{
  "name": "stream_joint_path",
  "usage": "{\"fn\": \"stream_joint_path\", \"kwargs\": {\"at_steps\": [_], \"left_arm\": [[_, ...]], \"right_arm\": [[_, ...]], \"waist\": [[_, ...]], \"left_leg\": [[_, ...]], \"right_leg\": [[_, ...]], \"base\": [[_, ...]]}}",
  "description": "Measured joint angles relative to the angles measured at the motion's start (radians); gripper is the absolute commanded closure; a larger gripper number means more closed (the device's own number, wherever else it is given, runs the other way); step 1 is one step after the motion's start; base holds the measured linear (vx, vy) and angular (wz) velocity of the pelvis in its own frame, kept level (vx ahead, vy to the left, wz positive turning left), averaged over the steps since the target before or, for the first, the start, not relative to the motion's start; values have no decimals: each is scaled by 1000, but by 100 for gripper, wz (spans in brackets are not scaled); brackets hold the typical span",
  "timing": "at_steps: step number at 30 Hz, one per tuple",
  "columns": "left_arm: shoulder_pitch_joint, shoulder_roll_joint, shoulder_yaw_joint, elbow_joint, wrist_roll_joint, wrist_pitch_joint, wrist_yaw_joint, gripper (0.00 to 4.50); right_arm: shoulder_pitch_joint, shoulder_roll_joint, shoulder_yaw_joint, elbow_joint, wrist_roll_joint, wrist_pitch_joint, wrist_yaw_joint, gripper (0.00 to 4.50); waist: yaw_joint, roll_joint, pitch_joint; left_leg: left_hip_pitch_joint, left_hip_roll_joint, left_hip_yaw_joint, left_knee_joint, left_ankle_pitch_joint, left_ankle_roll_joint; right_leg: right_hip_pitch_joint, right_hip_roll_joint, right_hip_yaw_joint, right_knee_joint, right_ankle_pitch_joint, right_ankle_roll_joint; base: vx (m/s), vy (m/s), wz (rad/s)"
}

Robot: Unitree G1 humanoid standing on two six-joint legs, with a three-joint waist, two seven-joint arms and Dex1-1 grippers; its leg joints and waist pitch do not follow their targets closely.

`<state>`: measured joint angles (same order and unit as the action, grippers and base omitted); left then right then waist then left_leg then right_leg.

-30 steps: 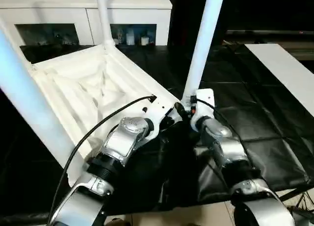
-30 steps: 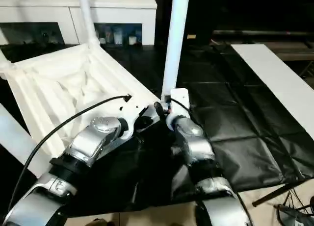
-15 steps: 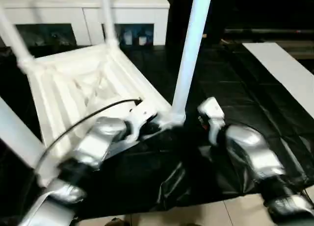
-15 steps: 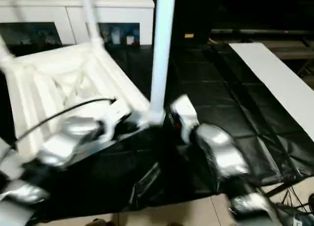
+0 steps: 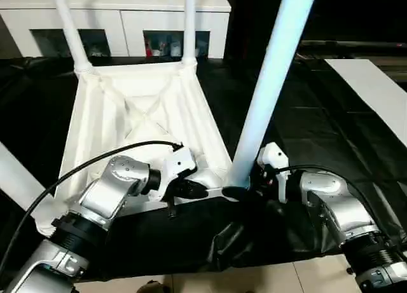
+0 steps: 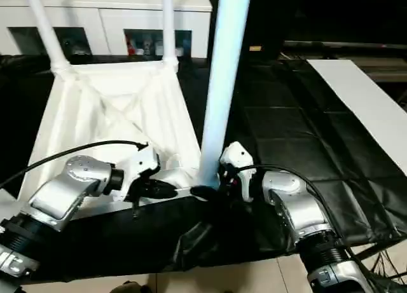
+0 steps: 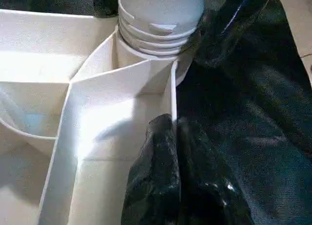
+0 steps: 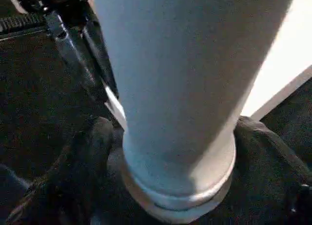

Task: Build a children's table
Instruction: Rotate leg to tighten

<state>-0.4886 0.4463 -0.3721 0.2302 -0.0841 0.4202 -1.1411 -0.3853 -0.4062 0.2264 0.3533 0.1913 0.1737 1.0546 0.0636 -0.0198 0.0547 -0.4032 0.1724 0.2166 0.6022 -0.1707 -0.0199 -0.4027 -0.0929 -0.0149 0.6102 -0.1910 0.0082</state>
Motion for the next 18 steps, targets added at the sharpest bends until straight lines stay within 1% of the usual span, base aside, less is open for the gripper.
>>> {"fn": "stream_joint_path", "kwargs": {"at_steps": [1,3,4,7,10,12,15,18], "left_arm": [[0,2,0,0,0,0,-2,450],[0,3,0,0,0,0,-3,450],[0,3,0,0,0,0,-3,450],[0,5,0,0,0,0,-4,450],[0,6,0,0,0,0,-5,450],[0,6,0,0,0,0,-6,450],[0,5,5,1,0,0,5,450],[0,-25,31,24,13,8,69,450]], "right_arm": [[0,-3,0,1,1,1,1,86],[0,-3,0,4,3,1,2,86],[0,-3,0,4,4,2,2,110],[0,-3,-4,5,9,11,1,127],[0,3,-9,11,10,11,2,159],[0,6,-11,13,10,11,2,167],[0,42,-31,37,13,9,-24,175],[-4,102,-56,82,8,-15,-137,177]], "waist": [[0,0,0],[0,0,0],[0,0,0],[0,0,0],[0,0,0],[0,0,0],[-5,0,0],[-11,-2,-1]], "left_leg": [[0,0,0,0,0,0],[0,0,0,0,0,0],[0,0,0,0,0,0],[0,0,0,0,0,0],[0,0,0,0,0,0],[0,0,0,0,0,0],[1,0,0,0,0,0],[2,0,0,0,0,-1]], "right_leg": [[0,0,0,0,0,0],[0,0,0,0,0,0],[0,0,0,0,0,0],[0,0,0,0,0,0],[0,0,0,0,0,0],[0,0,0,0,0,0],[0,0,0,1,0,0],[0,0,0,1,1,-2]], "base": [[0,0,0],[0,0,0],[0,0,0],[0,0,0],[0,0,0],[0,0,0],[0,0,0],[0,0,0]]}}
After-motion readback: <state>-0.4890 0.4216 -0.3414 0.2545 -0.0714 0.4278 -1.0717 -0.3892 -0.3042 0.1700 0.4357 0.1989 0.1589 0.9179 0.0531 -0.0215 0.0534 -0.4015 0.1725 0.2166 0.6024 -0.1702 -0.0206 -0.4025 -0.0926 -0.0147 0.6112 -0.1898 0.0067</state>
